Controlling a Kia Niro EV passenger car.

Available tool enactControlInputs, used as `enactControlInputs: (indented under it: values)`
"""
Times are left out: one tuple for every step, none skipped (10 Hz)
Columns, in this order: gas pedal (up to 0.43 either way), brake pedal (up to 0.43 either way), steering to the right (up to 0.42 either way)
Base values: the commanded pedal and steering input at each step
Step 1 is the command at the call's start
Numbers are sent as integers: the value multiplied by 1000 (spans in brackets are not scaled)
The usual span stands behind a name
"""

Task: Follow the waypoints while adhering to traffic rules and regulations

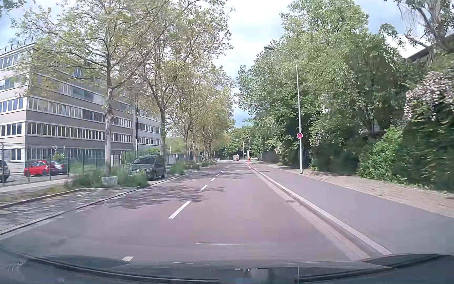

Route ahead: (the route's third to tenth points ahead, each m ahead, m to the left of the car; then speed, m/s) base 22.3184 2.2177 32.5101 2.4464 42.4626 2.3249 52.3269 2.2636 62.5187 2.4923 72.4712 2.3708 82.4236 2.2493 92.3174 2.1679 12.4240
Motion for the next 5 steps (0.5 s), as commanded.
enactControlInputs:
  values:
    - [59,0,-1]
    - [59,0,0]
    - [59,0,-1]
    - [59,0,0]
    - [59,0,-1]
